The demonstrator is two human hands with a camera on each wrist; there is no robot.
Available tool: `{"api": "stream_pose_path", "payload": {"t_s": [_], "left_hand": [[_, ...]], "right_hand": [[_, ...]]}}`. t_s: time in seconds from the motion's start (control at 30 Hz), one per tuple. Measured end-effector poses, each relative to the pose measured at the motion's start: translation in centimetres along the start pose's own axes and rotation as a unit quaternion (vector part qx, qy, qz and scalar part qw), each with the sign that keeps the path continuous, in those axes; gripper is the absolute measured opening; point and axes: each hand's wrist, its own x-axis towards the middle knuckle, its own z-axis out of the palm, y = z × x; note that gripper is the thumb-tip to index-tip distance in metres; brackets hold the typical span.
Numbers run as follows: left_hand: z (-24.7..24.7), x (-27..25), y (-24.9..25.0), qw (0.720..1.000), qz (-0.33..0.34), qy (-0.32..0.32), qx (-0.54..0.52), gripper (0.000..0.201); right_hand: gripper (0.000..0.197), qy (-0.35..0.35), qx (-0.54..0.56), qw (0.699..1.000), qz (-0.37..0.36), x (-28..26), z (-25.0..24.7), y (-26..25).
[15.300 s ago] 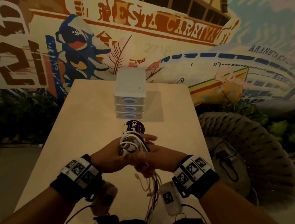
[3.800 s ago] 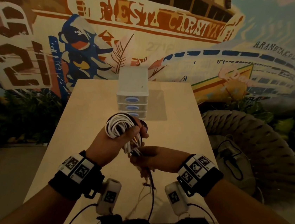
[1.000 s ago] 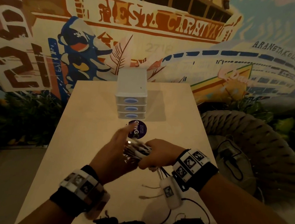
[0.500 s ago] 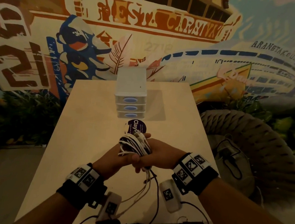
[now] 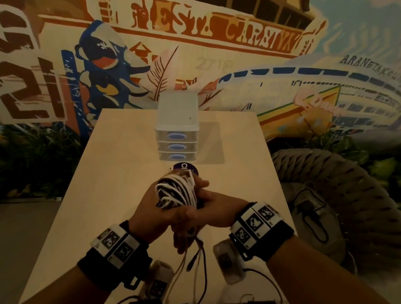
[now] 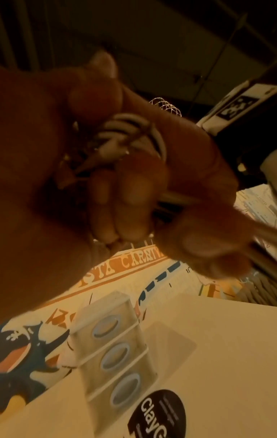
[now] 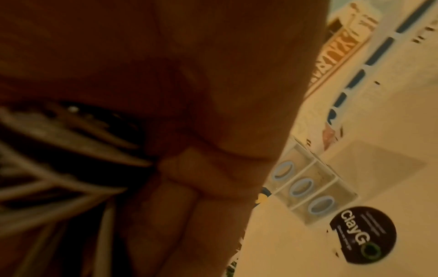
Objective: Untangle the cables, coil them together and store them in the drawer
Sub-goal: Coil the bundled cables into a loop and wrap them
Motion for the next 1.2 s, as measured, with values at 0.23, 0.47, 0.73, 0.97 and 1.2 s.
{"api": "stream_pose_path", "payload": {"t_s": [0.23,0.47,0.73,0.97,1.2], "left_hand": [[-1.0,1.3,0.2,0.988,0.036,0.076,0.128,0.020],[-4.2,1.8,0.8,0.971,0.054,0.160,0.172,0.024],[-3.4,0.9,0.8,0.954,0.014,0.023,0.299,0.031],[-2.5,0.8,-0.1,0.800,0.019,-0.171,0.574,0.041],[-1.4,0.0,-1.4,0.706,-0.005,-0.195,0.681,0.054]], "right_hand": [[0.008,0.018,0.041,0.999,-0.007,1.1,0.5,0.9],[0.035,0.025,-0.014,0.996,0.081,0.8,0.5,3.7],[0.028,0.035,0.063,0.991,0.117,0.5,0.1,5.0],[0.051,0.064,0.239,0.959,0.136,0.9,0.3,4.9],[0.095,0.026,0.196,0.970,0.143,1.2,-0.4,5.0]]}}
